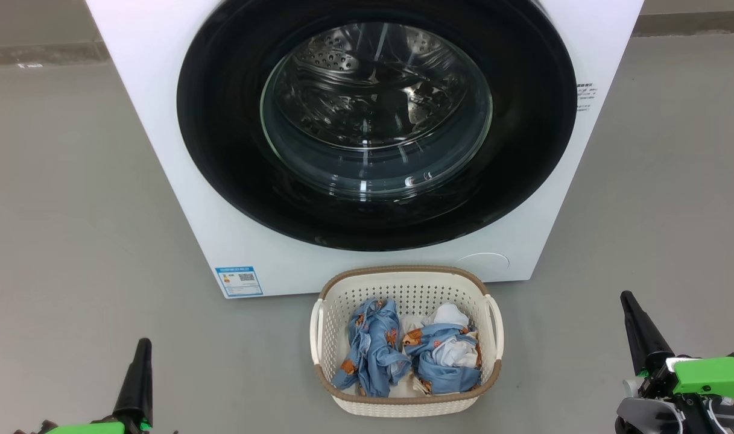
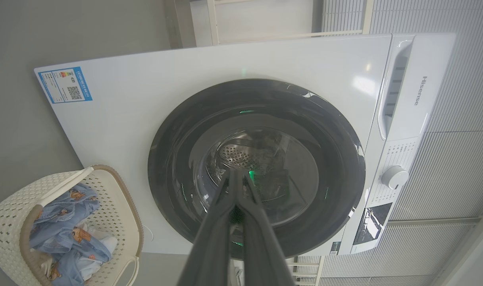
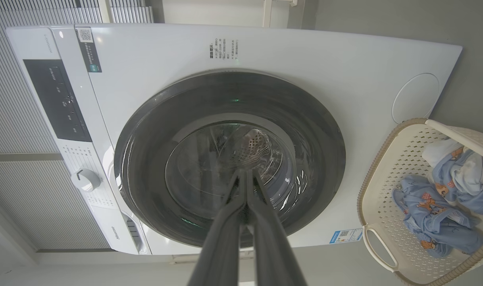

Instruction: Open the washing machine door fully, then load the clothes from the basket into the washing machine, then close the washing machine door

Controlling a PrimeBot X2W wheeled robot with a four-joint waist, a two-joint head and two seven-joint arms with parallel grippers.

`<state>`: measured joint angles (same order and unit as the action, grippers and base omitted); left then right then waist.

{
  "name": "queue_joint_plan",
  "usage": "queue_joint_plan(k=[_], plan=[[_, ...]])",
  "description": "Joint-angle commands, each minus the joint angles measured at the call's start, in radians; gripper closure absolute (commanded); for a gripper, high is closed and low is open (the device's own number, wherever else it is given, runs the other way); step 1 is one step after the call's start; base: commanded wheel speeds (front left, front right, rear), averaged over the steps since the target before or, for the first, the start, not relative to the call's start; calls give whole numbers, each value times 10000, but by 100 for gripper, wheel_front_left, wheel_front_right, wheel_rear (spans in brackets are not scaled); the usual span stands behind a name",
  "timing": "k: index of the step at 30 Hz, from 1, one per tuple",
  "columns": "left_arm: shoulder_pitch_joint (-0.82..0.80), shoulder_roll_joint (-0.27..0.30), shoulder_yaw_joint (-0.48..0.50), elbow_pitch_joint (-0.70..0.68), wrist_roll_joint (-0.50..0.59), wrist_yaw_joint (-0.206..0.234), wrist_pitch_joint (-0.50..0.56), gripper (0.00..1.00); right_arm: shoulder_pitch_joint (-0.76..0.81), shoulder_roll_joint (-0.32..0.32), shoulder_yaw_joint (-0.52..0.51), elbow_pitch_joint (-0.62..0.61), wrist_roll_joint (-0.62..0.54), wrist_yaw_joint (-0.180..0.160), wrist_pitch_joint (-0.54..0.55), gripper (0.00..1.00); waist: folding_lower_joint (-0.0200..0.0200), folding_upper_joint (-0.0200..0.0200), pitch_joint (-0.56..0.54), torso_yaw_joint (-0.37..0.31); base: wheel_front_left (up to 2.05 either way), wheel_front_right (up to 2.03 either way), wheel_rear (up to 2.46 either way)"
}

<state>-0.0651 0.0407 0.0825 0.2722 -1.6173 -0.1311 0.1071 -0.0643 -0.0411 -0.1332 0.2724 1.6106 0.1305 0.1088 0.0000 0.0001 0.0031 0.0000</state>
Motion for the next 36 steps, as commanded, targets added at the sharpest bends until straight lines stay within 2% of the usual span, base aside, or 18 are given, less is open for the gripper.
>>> queue_joint_plan(k=[1, 33, 34, 36], plan=[[-429, 95, 311, -273, 85, 4, 60, 100, -436, -91, 196, -276, -18, 2, 42, 100, 0, -1, 0, 0, 0, 0, 0], [-429, 95, 310, -273, 85, 4, 60, 100, -436, -91, 196, -276, -18, 2, 42, 100, 0, -1, 0, 0, 0, 0, 0], [-429, 95, 310, -273, 85, 4, 60, 0, -436, -91, 196, -276, -18, 2, 42, 0, 0, -1, 0, 0, 0, 0, 0], [55, -19, -16, 115, -2, 0, -11, 0, 52, 30, 11, 130, 1, 0, -4, 0, 0, -1, 1, 0, 0, 0, 0]])
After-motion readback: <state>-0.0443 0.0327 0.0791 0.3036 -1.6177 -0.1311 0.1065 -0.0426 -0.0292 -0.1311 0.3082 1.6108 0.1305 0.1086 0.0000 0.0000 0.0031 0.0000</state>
